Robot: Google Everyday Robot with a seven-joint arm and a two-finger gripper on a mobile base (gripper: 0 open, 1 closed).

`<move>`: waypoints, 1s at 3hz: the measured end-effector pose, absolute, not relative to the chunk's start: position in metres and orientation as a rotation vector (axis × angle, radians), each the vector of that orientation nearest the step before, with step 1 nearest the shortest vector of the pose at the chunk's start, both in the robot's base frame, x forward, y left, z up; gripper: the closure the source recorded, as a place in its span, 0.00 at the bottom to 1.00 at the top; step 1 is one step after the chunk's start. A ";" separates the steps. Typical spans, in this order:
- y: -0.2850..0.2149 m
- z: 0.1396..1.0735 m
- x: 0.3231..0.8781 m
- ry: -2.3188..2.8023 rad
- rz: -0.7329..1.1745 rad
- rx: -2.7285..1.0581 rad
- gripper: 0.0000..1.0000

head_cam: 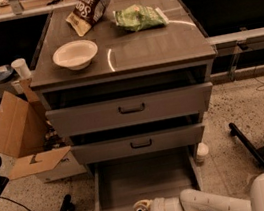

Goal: Pick 7up can from bottom drawer and place on counter

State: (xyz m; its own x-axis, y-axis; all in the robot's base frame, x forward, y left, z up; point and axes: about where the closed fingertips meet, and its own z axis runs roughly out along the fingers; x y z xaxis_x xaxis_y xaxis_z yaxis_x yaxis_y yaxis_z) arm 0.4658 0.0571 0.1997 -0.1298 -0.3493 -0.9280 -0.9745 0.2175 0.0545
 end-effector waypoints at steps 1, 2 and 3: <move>0.043 0.266 0.459 1.548 0.877 -1.275 1.00; -0.001 0.372 0.432 1.494 0.854 -1.236 1.00; -0.009 0.457 0.382 1.455 0.967 -1.235 1.00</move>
Offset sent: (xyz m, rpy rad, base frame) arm -0.1173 -0.1125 0.3464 0.0908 -0.2059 0.0579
